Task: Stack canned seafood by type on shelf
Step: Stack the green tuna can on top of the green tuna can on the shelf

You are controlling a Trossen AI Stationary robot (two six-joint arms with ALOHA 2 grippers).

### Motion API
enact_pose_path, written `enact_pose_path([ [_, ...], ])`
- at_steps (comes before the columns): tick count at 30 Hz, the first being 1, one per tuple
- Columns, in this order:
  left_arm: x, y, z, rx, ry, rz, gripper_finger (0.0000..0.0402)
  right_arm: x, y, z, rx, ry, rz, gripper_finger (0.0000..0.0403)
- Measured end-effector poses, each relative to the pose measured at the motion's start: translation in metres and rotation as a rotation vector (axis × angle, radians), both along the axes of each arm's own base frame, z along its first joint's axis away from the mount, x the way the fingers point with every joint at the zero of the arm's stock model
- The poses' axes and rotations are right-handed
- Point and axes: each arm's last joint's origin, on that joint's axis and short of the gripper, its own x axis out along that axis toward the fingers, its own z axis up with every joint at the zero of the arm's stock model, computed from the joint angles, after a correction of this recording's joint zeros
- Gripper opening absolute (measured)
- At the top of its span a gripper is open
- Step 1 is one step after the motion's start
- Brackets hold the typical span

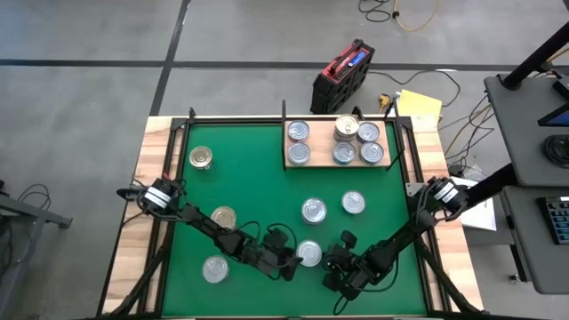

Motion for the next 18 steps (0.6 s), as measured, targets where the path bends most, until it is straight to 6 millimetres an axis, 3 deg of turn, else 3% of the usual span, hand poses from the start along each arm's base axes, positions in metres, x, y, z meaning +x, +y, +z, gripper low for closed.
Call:
enact_pose_path([
  [18,0.007,-0.001,0.024,0.029,-0.079,0.027,0.0189,0.000,0.000,0.000,0.002,0.000,0.003,0.0012],
])
